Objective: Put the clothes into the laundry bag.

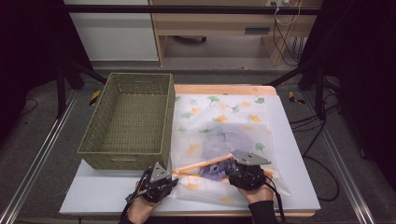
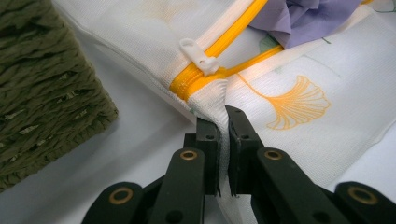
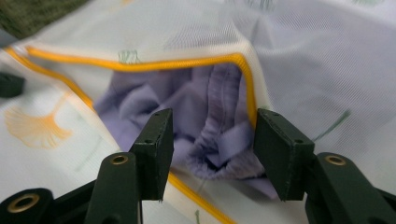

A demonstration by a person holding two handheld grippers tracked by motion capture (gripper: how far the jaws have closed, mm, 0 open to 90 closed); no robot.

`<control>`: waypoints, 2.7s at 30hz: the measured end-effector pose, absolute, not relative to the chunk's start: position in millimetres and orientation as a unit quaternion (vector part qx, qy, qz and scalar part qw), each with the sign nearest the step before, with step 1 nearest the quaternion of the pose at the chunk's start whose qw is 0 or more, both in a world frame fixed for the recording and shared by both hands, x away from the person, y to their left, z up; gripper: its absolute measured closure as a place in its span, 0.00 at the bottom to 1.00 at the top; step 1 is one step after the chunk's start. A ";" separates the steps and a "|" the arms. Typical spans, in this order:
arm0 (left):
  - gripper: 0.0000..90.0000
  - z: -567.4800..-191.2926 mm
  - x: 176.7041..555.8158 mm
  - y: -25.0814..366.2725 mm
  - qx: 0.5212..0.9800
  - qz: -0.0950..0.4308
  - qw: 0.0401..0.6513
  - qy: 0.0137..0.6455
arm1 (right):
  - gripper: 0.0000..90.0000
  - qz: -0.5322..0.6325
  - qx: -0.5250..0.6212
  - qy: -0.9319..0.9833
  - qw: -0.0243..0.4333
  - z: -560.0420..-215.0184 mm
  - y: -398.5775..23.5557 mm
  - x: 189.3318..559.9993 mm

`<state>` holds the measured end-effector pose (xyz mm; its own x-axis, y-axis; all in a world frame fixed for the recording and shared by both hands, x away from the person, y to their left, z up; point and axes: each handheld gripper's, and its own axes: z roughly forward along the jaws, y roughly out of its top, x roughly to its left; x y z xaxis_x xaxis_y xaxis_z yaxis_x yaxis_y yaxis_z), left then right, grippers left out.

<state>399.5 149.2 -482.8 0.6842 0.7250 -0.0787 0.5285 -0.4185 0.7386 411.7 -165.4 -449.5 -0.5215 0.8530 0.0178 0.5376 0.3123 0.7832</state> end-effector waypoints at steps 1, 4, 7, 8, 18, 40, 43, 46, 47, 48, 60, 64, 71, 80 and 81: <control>0.93 -482.8 399.7 149.4 0.833 0.126 0.386 0.376 | 0.52 0.392 0.440 0.780 0.211 -445.4 -166.2 410.2; 0.93 -482.8 399.8 149.4 0.832 0.125 0.387 0.377 | 0.51 0.420 0.431 0.768 0.219 -430.6 -167.4 403.1; 0.93 -482.7 399.9 149.5 0.833 0.126 0.386 0.376 | 0.51 0.426 0.419 0.772 0.216 -422.9 -161.4 397.9; 0.93 -482.7 399.7 149.3 0.832 0.125 0.386 0.377 | 0.51 0.424 0.418 0.774 0.212 -423.2 -159.3 397.6; 0.93 -482.5 400.1 149.5 0.833 0.125 0.386 0.377 | 0.65 0.363 0.436 0.801 0.190 -459.1 -154.3 416.1; 0.93 -482.1 400.2 148.7 0.834 0.127 0.382 0.376 | 0.95 0.351 0.459 0.780 0.240 -475.7 -138.6 465.6; 0.93 -482.0 400.4 148.9 0.835 0.125 0.383 0.376 | 0.94 0.357 0.464 0.770 0.254 -477.5 -139.9 471.7; 0.93 -482.1 400.2 148.7 0.834 0.126 0.383 0.376 | 0.93 0.363 0.468 0.760 0.267 -478.5 -141.9 475.0; 0.93 -482.1 400.3 148.8 0.835 0.125 0.383 0.376 | 0.92 0.364 0.468 0.760 0.267 -478.2 -142.3 474.9; 0.93 -482.0 400.4 148.9 0.834 0.125 0.383 0.376 | 0.90 0.366 0.467 0.760 0.266 -477.6 -142.7 474.3; 0.93 -481.8 400.4 148.8 0.834 0.124 0.382 0.378 | 0.73 0.391 0.442 0.769 0.247 -447.3 -163.6 431.2; 0.93 -481.7 400.4 148.9 0.834 0.124 0.382 0.377 | 0.71 0.410 0.436 0.761 0.250 -433.8 -171.8 415.6; 0.93 -481.7 400.4 149.1 0.834 0.123 0.382 0.378 | 0.60 0.396 0.454 0.741 0.297 -420.1 -184.0 406.7; 0.91 -479.5 400.3 150.3 0.830 0.122 0.380 0.388 | 0.64 0.368 0.466 0.759 0.267 -436.9 -187.9 415.7; 0.91 -478.6 400.3 151.2 0.829 0.119 0.382 0.390 | 0.63 0.371 0.463 0.760 0.266 -436.1 -186.9 414.7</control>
